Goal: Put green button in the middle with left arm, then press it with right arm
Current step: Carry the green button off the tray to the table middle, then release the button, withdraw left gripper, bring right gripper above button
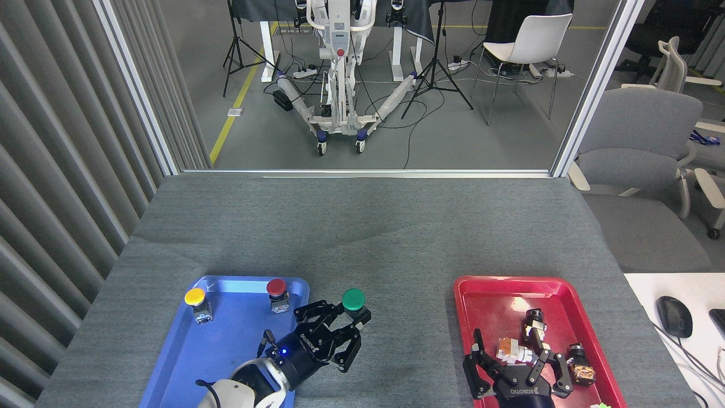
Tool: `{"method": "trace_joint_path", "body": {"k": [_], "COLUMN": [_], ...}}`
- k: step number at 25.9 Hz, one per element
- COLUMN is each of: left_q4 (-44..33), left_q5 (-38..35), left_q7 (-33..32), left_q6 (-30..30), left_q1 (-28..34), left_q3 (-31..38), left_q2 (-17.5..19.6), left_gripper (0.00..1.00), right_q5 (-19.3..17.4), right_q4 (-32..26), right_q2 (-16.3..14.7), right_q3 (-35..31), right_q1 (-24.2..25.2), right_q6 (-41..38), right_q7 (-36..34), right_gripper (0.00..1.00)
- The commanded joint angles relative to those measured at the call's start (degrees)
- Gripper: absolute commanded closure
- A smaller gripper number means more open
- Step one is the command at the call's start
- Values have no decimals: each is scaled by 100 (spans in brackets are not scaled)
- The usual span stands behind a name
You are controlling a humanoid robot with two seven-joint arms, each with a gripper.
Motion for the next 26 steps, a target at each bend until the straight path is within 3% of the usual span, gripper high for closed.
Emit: {"method": "trace_joint_path", "body": {"k": [1, 13, 22, 26], "left_q4": [706, 1199, 1550, 1638], "left_q5": [-72, -80, -80, -72], "left_q7": [-164, -129, 21, 117], "left_q6": [-5, 777, 1049, 1058], "left_q1": [-338, -461, -329, -303], "left_q3": [-244, -657, -709, -727], "left_q2": [-312, -927, -962, -953], "left_gripper": [100, 100, 98, 86], "right_q5": [-4, 5, -4, 5], "right_q4": [7, 33, 51, 121], "right_q2": [1, 54, 63, 71], "right_q3": [-16, -43, -43, -43], "right_q1": [7, -2, -37, -72], "right_q6": [-108, -108, -126, -135], "right_q7": [2, 11, 11, 20], "right_gripper": [1, 1, 1, 1]}}
